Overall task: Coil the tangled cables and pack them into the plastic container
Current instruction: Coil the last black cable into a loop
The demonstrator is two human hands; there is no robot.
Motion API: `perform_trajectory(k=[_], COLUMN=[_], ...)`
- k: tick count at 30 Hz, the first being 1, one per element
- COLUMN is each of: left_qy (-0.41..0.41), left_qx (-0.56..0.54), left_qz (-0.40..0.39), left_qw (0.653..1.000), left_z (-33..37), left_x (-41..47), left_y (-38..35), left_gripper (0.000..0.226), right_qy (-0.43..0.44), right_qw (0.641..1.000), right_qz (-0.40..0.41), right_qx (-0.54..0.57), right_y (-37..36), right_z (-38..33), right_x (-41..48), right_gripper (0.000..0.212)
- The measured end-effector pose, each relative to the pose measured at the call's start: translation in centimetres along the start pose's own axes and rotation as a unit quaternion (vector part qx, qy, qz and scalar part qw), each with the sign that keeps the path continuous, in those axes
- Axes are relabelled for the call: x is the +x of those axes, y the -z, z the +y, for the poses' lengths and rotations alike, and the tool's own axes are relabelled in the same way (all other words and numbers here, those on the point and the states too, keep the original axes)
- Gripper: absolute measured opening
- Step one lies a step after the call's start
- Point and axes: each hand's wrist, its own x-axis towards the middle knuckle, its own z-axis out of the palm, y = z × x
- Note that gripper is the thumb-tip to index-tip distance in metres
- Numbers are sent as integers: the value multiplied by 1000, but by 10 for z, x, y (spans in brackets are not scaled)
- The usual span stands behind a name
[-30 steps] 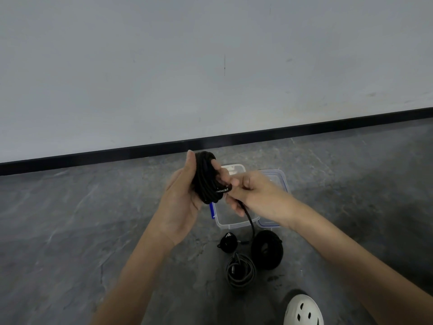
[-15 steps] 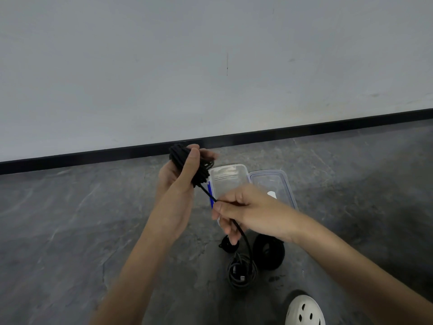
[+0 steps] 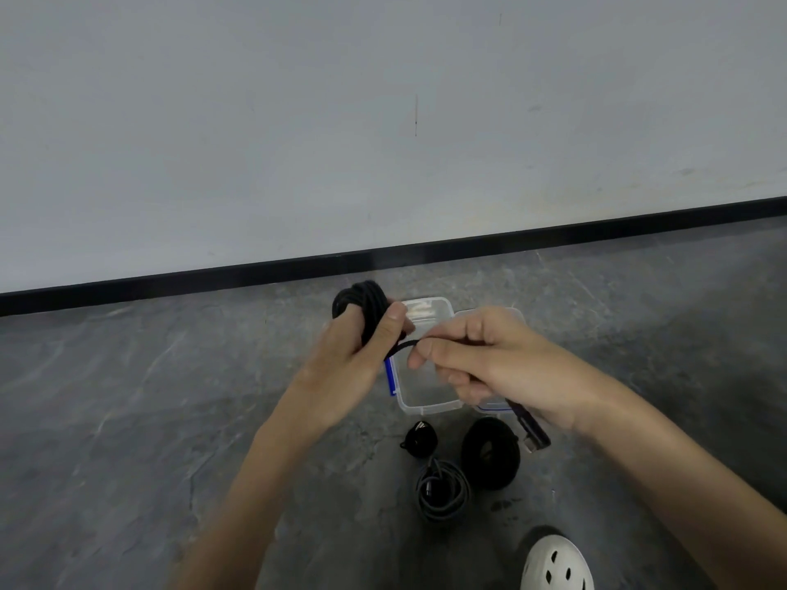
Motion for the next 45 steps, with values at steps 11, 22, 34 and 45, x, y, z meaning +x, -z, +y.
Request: perform_trajectory(k=[11, 22, 34, 45], left_qy=[12, 0, 27, 82], left_qx=[49, -89, -311, -425], left_qz=[-235, -261, -201, -116], left_qw=[971, 961, 929, 894], left_z=[6, 24, 27, 23], left_x=[-5, -14, -12, -4], left_y=[-7, -5, 2, -6], left_gripper=[23, 29, 22, 27], right_qy=[14, 130, 39, 62], right_qw=[986, 987, 982, 986], right_qz=[-15, 88, -47, 68], right_qx=[163, -39, 180, 143], right_y=[28, 41, 3, -16], right_z=[5, 14, 13, 16], right_x=[7, 12, 17, 27], right_gripper=[21, 28, 35, 29])
